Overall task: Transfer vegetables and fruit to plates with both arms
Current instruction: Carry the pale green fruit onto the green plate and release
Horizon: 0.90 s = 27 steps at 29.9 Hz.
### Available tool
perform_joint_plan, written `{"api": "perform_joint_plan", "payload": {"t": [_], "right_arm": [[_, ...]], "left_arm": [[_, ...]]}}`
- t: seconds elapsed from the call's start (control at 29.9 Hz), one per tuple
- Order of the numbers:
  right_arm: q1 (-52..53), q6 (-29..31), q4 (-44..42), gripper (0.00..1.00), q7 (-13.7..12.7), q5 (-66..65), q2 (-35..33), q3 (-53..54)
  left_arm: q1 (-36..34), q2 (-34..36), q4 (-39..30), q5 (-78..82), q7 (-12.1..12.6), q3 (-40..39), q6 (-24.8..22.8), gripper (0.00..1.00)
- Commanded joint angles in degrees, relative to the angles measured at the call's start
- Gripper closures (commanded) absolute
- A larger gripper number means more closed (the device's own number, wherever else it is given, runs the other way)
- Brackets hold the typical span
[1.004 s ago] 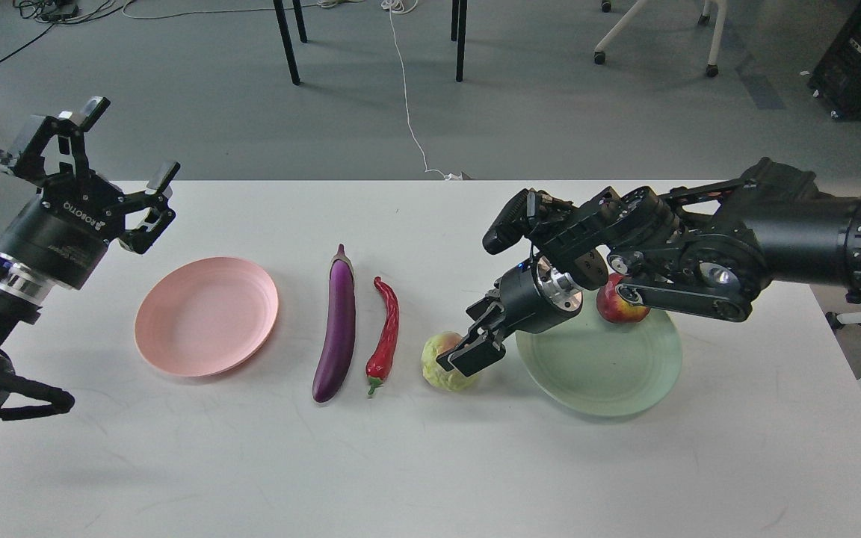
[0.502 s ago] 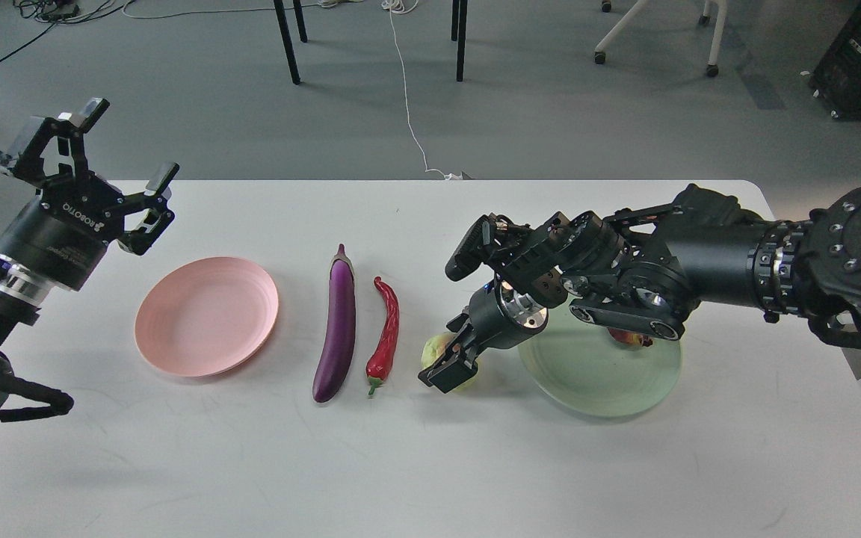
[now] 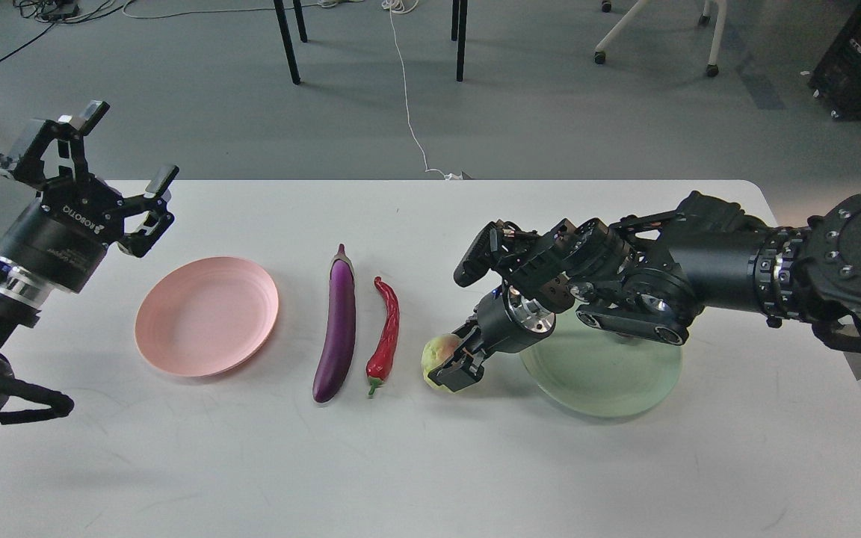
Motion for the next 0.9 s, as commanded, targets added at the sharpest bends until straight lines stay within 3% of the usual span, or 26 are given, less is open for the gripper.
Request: {"api": "perform_joint_plan", "payload": {"t": [0.0, 0.3, 0.5, 0.57, 0.7, 0.87], "right_arm": [[3.88, 0.04, 3.30, 0.59, 0.00, 0.16, -4.83, 0.56], [9.16, 0.31, 20.09, 0.58, 0.00, -2.73, -26.28, 0.30], [4.78, 0.31, 20.37, 0.51, 0.00, -6.08, -31.22, -0.14], [4.07, 0.22, 20.11, 0.40, 0.00, -6.08, -31.83, 0.12], [2.84, 0.04, 19.49, 0.07, 0.00, -6.00, -31.92, 0.65], [2.84, 0.04, 19.49, 0.03, 0.00, -5.21, -33.06, 3.10]], "left_arm": [[0.00, 0.25, -0.09, 0.00, 0.00, -0.17, -0.09, 0.01], [0.00, 0.43, -0.44, 0.17, 0.00, -0.09, -0.09, 0.01], [-0.18, -0.01, -0.70, 0.35, 0.09, 0.09, -0.01, 0.01], [-0.09, 0.08, -1.23, 0.44, 0.09, 0.18, 0.00, 0.01], [-0.09, 0.26, -1.41, 0.70, 0.09, 0.18, 0.08, 0.01], [-0.18, 0.52, -1.41, 1.14, 0.09, 0.09, -0.01, 0.01]]}}
